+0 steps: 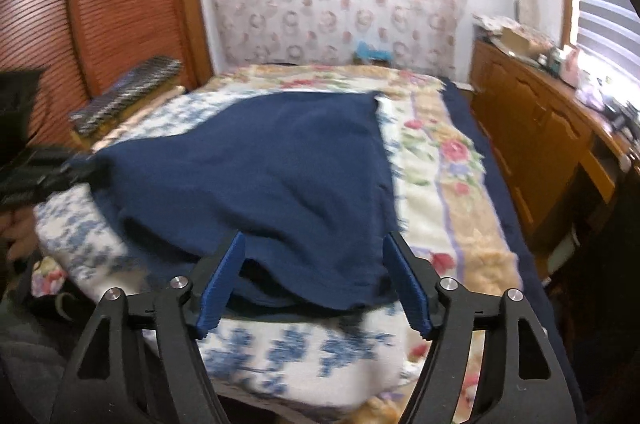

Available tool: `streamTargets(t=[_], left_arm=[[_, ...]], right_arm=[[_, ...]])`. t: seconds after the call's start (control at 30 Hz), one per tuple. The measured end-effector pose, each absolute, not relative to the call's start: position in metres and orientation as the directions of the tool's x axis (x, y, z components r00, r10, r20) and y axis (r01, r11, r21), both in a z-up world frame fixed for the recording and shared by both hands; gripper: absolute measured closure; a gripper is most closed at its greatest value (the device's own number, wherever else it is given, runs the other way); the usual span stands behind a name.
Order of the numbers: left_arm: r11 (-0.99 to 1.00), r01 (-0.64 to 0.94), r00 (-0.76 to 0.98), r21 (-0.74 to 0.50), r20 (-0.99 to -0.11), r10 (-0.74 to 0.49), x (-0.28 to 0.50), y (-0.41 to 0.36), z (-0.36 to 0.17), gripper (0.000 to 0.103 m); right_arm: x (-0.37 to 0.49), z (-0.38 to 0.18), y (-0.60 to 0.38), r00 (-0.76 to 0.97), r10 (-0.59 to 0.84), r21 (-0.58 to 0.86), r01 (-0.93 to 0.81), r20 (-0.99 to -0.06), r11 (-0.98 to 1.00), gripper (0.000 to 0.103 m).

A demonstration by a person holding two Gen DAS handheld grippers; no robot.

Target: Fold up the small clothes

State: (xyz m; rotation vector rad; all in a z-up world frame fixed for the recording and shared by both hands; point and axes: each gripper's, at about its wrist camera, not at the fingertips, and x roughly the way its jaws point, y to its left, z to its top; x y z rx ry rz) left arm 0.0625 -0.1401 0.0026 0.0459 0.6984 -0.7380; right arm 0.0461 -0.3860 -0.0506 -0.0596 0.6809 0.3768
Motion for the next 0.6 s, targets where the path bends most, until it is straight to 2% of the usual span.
streamTargets(t=[0.33, 0.6], left_arm=[[0.761, 0.621, 0.554, -0.187, -0.581, -0.596, 0.109, -0.157, 0.018, 0.102], [0.772, 0.599, 0.574, -0.212, -0.559, -0.599, 0.116, -0.146, 0.022, 0.102]], right_arm=[[0.047, -0.065, -0.344, 0.659, 0.365, 0.019, -0.469, -0.658, 0.883, 0.022], [0.063, -0.097, -0.347, 0.636, 0.256, -0.077, -0.447, -0.728, 0.891, 0.022]])
